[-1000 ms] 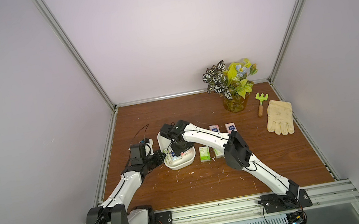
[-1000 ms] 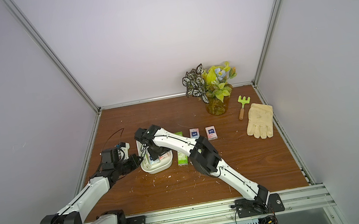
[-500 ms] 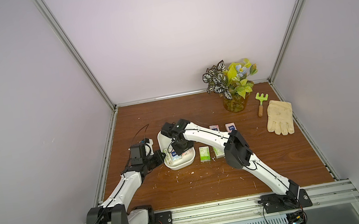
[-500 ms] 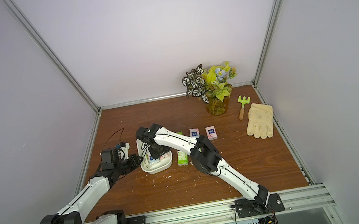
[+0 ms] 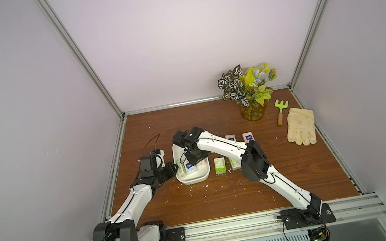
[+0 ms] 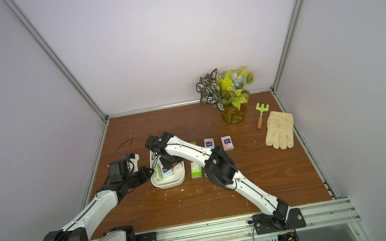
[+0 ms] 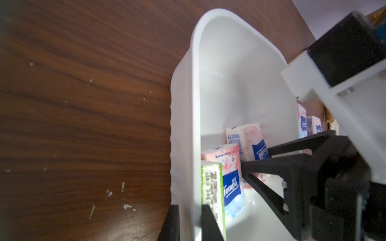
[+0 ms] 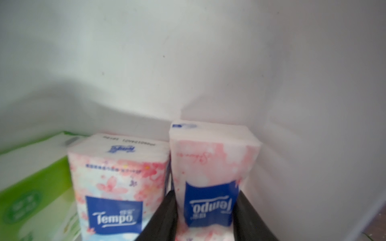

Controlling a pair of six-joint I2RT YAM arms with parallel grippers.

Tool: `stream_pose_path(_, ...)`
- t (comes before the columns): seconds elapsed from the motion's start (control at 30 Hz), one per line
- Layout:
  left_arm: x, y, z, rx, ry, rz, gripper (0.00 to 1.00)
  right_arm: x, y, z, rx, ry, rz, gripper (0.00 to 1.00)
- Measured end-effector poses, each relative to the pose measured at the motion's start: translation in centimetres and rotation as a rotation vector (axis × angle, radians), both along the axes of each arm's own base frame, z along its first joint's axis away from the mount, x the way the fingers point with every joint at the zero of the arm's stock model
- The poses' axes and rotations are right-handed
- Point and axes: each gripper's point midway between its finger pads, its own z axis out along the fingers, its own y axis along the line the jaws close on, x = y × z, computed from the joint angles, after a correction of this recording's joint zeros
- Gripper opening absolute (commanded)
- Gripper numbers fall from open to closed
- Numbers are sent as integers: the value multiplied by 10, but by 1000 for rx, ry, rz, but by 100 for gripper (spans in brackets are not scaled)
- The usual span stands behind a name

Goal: Take the pocket tissues out of the storage box
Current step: Pick up the pocket tissues from the storage box, then place the pocket tissues at the center of the board.

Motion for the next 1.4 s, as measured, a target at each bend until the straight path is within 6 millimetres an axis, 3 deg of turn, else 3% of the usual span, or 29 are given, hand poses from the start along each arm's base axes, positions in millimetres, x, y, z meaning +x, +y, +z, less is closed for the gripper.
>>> stream_pose_path(0.2,-2,4,-2,24,20,8,35,1,1,17,24,-16,0,45)
stream_pose_path(0.43,7,5,15,36,-6,7,54,5,8,63,117,-71,1,45)
stream_pose_path(0.6,17,6,44,51,-68,5,70,8,8,97,177,-112,1,45)
stream_pose_path(0.77,28,10,93,83,-204,8,76,10,-7,132,213,-152,-15,45)
stream_pose_path(0.93,26,8,135,84,-348,-9,87,12,-49,159,183,-190,-59,45)
stream_pose_path(1.07,19,4,153,70,-427,-26,93,11,-88,164,127,-201,-94,45)
stream_pose_path(1.23,10,-1,161,49,-480,-51,98,3,-144,150,49,-175,-138,45)
stream_pose_path(1.4,7,-1,152,44,-472,-55,99,-16,-206,121,-4,-129,-197,46)
